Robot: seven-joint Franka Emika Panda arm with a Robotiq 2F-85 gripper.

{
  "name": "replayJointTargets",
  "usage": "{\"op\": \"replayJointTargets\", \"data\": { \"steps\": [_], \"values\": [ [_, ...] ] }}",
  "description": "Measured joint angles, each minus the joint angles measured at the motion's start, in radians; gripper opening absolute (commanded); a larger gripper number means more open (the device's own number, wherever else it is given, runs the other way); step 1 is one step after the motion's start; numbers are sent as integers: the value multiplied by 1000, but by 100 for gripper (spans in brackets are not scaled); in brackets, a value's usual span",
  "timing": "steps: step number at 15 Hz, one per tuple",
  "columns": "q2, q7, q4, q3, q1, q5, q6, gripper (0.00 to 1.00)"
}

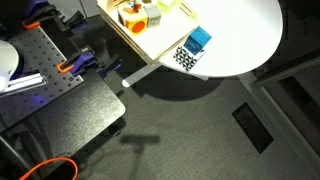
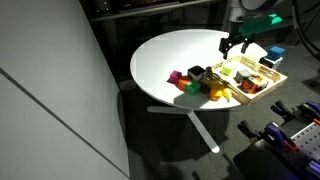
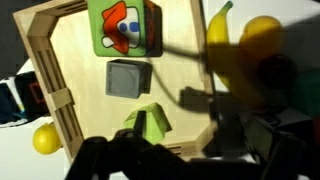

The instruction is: Pick up the light green block and put it in the wooden tray

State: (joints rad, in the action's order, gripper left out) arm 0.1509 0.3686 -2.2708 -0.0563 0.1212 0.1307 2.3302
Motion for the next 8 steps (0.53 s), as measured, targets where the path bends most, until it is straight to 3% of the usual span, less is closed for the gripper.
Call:
{"op": "replayJointTargets", "data": {
  "steps": [4, 8],
  "values": [
    [-35, -121, -11, 44, -5, -154, -20, 100],
    [-48, -164, -11, 59, -8, -187, -48, 100]
  ]
}}
